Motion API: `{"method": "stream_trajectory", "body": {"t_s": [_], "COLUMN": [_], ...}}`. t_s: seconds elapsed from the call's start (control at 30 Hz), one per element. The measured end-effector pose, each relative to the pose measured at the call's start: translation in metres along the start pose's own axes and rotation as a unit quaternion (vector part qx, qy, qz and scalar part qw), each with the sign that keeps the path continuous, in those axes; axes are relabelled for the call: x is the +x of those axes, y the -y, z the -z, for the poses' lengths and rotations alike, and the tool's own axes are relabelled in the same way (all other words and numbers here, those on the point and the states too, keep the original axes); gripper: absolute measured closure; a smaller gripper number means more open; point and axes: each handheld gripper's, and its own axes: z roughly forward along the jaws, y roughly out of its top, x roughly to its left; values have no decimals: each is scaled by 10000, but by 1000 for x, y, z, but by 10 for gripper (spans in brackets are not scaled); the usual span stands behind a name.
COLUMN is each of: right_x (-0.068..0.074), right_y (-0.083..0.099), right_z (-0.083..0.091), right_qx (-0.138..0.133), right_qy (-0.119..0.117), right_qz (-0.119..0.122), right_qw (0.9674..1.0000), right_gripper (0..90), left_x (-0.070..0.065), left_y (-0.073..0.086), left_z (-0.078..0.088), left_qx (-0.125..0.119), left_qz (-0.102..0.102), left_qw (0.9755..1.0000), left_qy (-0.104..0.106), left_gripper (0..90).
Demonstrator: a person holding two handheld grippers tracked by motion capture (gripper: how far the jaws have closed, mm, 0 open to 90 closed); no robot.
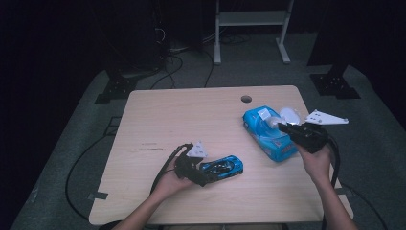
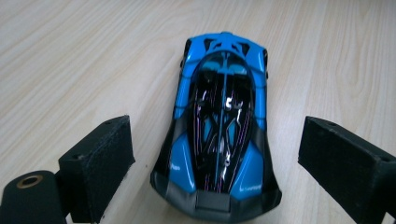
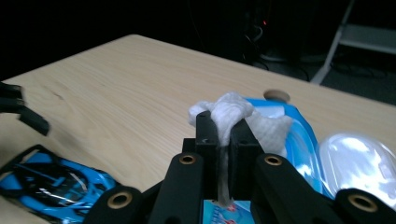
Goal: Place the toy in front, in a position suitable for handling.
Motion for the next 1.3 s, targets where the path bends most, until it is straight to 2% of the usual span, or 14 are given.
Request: {"method": "stream_trajectory", "body": {"t_s": [0.13,0.17,0.37,0.4,0.67,0.7,0.83,0.93,0.97,1.03,1.07,1.1,1.17,1.3], "right_x": [20,33,63,75,101,103,108,110,114,115,115,116,116,118], "right_y": [-6,-6,5,11,21,23,25,26,28,28,28,29,29,35], "right_z": [11,17,20,18,2,-6,-29,-43,-60,-72,-77,-84,-94,-112], "right_qx": [-45,-8,204,341,909,1137,1551,1730,1971,2083,2098,2072,2058,2071], "right_qy": [-256,-417,-967,-1311,-1833,-1973,-2041,-2003,-2068,-2135,-2141,-2058,-2142,-2076], "right_qz": [229,387,480,405,511,490,666,791,832,861,868,851,813,841], "right_qw": [9994,9984,9939,9900,9775,9725,9643,9611,9547,9506,9500,9526,9514,9523], "right_gripper": [842,841,841,841,838,835,820,797,732,682,623,570,506,436], "left_x": [-2,-3,-4,-4,-4,-5,-4,-3,-2,0,1,1,1,3], "left_y": [3,5,9,9,8,7,6,7,8,8,9,9,10,11], "left_z": [0,1,0,-1,-4,-6,-7,-8,-8,-7,-7,-6,-6,-7], "left_qx": [64,30,26,28,40,50,97,112,140,150,146,141,122,191], "left_qz": [-82,-109,-70,-81,-108,-134,-189,-165,-171,-150,-144,-125,-108,-103], "left_qw": [9999,9999,10000,10000,9999,9999,9998,9997,9997,9996,9996,9996,9996,9993], "left_qy": [-23,-47,-33,-36,-8,8,25,140,142,178,198,214,221,296], "left_gripper": [86,85,86,86,74,74,75,122,132,150,155,155,155,153]}}
